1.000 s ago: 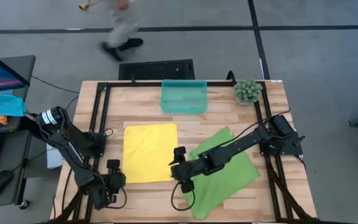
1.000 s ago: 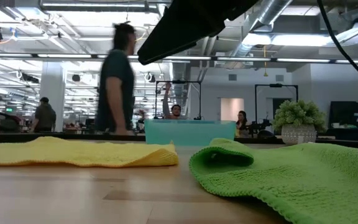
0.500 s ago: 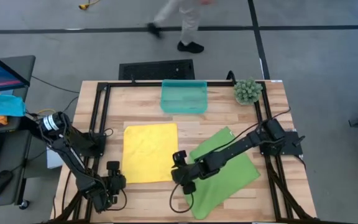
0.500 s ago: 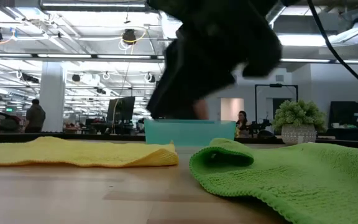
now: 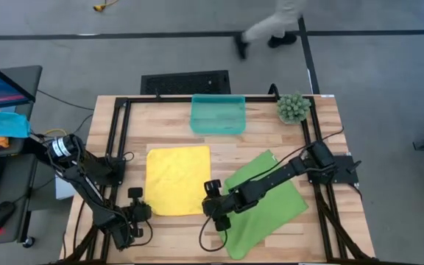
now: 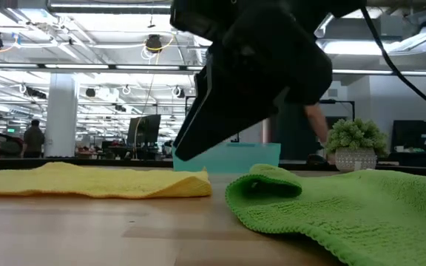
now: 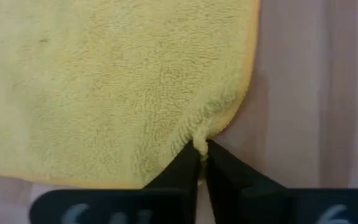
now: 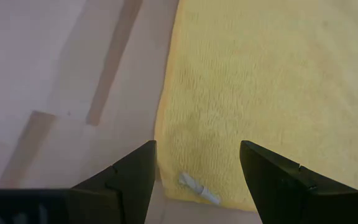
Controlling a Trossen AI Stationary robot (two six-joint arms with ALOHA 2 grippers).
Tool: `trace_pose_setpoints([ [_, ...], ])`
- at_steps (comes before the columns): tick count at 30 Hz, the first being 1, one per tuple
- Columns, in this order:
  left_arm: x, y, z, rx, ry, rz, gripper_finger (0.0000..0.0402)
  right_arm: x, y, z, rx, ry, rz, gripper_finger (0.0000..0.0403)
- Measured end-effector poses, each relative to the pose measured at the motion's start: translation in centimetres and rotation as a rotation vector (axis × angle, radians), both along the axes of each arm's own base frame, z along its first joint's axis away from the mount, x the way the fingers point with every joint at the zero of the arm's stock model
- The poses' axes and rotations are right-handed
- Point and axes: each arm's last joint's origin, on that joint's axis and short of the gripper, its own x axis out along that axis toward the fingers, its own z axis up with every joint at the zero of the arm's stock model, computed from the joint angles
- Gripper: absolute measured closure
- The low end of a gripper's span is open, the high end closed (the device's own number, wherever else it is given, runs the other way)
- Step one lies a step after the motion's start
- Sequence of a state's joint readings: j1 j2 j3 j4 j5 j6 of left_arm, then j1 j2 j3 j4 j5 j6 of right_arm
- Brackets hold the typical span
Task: Roll microfiber towels into tight, uniform cylinder then place into a basket
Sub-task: Fold the yellow microfiber towel
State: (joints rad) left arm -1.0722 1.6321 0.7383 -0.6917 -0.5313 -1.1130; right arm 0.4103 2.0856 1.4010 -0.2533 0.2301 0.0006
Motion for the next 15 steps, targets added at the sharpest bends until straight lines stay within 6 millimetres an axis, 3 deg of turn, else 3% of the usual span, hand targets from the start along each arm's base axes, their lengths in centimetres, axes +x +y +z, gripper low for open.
trace_pose_setpoints([
  [10,0.1,0.0,0.0,-0.018,-0.038,0.048,0.0397,0.0,0.2,0.0,0.077,0.019,0.016,0.0148],
  [15,0.6,0.2,0.1,-0.065,-0.069,0.151,0.0397,0.2,-0.2,-1.6,0.083,0.069,0.016,0.0148],
])
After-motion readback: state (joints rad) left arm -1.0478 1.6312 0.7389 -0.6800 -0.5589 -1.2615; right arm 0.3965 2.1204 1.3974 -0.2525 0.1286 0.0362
